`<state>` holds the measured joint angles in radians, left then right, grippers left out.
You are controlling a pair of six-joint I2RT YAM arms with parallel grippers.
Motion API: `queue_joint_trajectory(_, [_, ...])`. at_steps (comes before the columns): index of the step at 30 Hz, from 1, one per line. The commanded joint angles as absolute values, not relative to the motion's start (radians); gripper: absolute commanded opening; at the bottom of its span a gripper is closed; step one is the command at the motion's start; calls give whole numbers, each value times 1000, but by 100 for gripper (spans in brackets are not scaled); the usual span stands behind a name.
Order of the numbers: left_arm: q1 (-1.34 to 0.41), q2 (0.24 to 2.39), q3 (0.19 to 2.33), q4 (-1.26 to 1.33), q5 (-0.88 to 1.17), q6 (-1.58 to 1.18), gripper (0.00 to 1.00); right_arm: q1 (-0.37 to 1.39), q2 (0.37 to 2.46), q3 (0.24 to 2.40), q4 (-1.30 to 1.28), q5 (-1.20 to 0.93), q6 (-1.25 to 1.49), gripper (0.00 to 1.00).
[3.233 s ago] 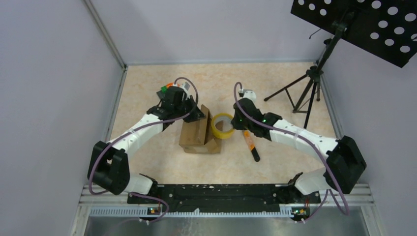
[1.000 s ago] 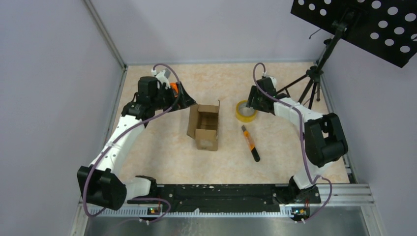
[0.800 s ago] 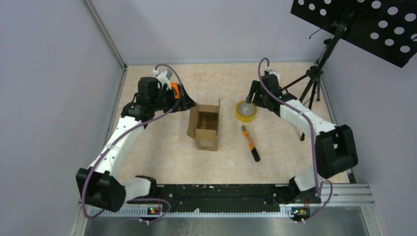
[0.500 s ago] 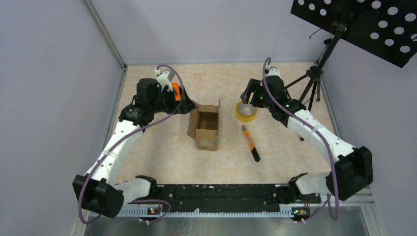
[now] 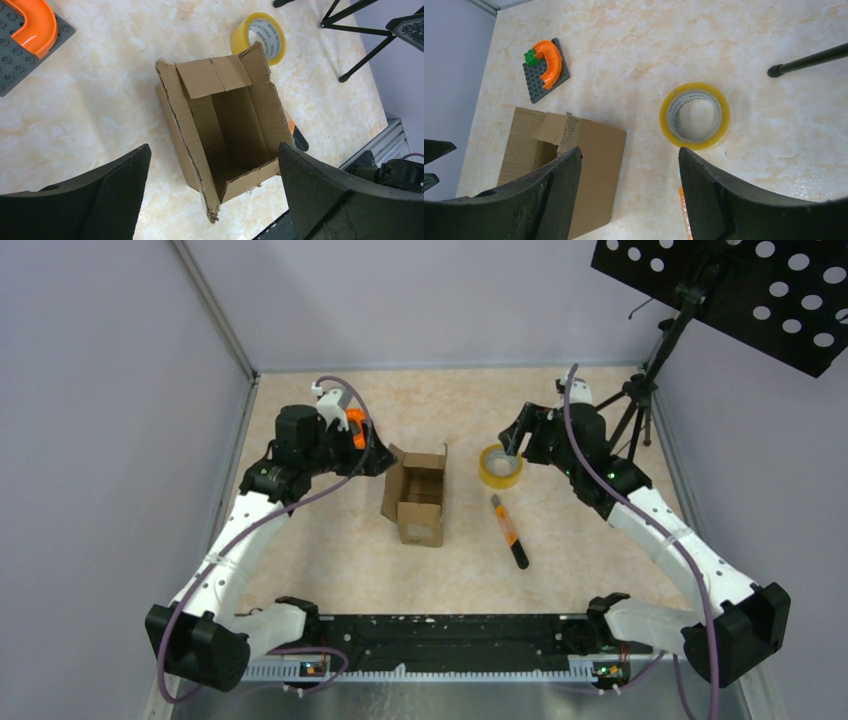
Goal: Unpack the express box
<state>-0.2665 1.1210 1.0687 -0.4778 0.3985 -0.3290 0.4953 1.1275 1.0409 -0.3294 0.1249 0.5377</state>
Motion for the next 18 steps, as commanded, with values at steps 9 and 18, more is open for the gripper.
queue_joint_trajectory(9, [-268, 1071, 1060, -440, 383, -293, 98, 502, 1082, 1037, -317, 103, 525, 70])
queue_joint_trajectory(18, [-268, 1059, 1055, -438, 375, -288, 98, 502, 1074, 1035, -307, 93, 530, 70])
